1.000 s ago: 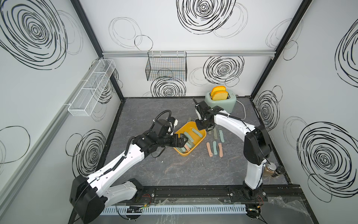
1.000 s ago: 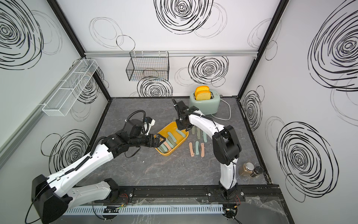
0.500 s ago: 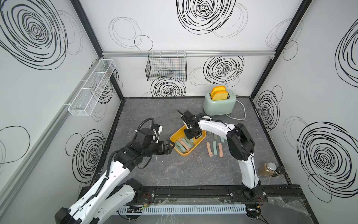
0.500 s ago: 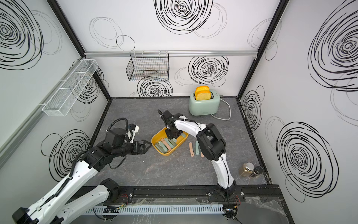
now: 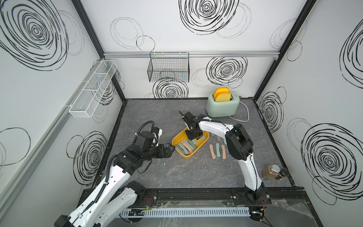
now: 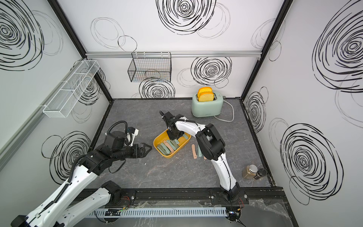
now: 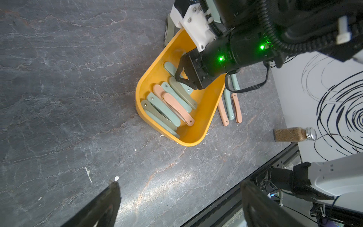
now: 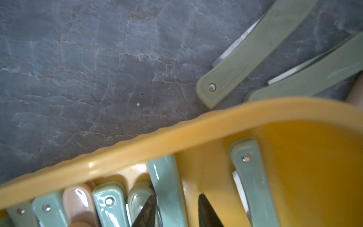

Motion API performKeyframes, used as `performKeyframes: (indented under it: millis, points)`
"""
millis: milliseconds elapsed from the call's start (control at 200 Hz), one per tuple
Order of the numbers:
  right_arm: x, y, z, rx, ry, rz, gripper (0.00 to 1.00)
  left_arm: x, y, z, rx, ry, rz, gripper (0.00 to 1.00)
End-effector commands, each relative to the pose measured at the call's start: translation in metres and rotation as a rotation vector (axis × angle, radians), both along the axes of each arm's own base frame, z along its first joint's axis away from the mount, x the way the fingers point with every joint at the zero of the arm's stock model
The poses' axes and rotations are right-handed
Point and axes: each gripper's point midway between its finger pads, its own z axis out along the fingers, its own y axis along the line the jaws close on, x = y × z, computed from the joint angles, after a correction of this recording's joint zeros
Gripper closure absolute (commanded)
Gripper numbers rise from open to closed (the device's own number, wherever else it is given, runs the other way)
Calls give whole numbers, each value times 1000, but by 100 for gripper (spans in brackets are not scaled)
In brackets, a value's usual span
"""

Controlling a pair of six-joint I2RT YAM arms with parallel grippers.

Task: Take the fruit knife out of the storage box
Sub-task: Pick up the fruit knife from the storage box.

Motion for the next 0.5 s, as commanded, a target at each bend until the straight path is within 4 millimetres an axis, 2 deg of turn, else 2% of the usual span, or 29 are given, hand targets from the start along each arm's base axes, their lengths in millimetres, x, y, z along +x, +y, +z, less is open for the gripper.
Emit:
performKeyframes:
  millis: [0,495]
  points:
    - [-3,-9,-25,-57,38,-1,62,3,3,-2,6,-7,7,2]
    - [3,-27,-39,-103,59,-59,63,9,2,-3,2,-2,-3,2]
